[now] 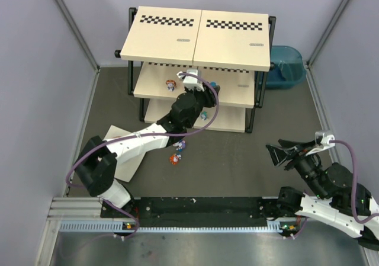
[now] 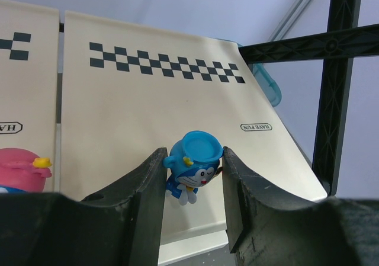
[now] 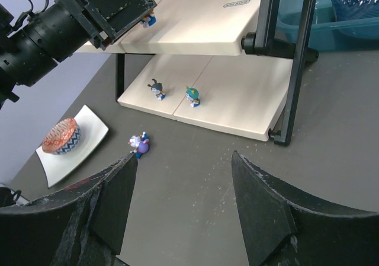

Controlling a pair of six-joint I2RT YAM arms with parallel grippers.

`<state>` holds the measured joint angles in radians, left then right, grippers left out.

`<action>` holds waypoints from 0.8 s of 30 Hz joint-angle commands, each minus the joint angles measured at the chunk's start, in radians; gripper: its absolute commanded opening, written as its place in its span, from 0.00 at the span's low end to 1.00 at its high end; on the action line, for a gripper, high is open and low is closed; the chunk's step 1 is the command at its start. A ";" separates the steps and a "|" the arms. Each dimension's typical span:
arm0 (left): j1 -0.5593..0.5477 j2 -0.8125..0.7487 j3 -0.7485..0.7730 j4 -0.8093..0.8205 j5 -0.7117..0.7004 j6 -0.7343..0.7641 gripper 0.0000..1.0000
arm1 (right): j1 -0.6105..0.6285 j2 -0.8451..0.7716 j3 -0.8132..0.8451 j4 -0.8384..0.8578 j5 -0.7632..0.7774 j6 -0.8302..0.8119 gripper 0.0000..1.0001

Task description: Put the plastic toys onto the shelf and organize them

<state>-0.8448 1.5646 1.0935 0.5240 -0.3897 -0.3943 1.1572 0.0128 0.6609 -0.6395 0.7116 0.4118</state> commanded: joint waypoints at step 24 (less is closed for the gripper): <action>0.012 0.017 -0.035 0.085 0.011 0.023 0.00 | -0.005 -0.047 -0.004 0.014 -0.001 -0.013 0.67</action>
<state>-0.8448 1.5818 1.0706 0.5381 -0.3862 -0.3893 1.1572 0.0128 0.6609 -0.6388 0.7101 0.4118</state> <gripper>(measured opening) 0.440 0.666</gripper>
